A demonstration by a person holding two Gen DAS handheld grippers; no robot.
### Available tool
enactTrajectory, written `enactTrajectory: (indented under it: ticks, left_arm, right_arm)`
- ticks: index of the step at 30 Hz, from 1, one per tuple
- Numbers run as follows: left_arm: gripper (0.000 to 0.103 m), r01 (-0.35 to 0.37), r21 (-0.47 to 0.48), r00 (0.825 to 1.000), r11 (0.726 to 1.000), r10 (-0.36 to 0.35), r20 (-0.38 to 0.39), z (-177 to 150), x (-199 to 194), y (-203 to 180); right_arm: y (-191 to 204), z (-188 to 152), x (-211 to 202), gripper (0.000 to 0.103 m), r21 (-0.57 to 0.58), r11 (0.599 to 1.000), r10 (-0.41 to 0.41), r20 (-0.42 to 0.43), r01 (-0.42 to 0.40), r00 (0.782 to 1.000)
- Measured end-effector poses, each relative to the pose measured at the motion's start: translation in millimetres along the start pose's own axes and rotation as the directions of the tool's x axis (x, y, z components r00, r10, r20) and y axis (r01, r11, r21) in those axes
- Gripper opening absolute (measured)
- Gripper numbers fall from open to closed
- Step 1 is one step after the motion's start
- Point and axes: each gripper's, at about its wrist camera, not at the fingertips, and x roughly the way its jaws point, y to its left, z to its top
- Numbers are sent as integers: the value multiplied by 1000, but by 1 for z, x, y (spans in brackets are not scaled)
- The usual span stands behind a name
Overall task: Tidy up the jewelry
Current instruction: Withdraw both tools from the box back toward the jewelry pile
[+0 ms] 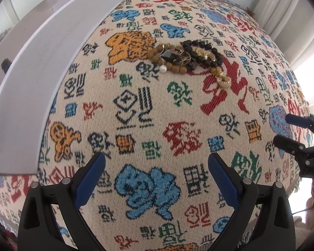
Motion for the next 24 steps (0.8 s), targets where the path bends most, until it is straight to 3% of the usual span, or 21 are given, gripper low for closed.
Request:
enactTrajectory:
  ticks: [6,11,12,13,15,19,24]
  left_arm:
    - [98,16,-11,1000,1000,-16,11,27,0,7]
    - [98,15,-15,1000,1000,-14,1,29,7,5]
    - [98,15,-15,1000,1000,-15,-4,26,9,3]
    - [98,14,-17,1000,1000,-14,-14,23,12,2]
    - [98,12,-24,1000,1000,-13,-24,18,14,3]
    - [99,17,-55,999,998,-18,-28,13,14,8]
    - [98,9,-69,1000,998,-11,-27,13,14,16]
  right_arm:
    - [-1,23,-6,86,2,999,41,44,-41,998]
    - [7,80,-5,86,-42,993,116,92,-112,989]
    - [8,92,-2,79,-54,992,122,95,-118,988]
    - [10,103,1,63,-62,990,130,93,-125,987]
    - [13,127,12,49,-53,982,187,76,-184,979]
    - [25,166,44,42,17,948,316,22,-317,948]
    - [38,188,93,37,64,947,321,-104,-316,941]
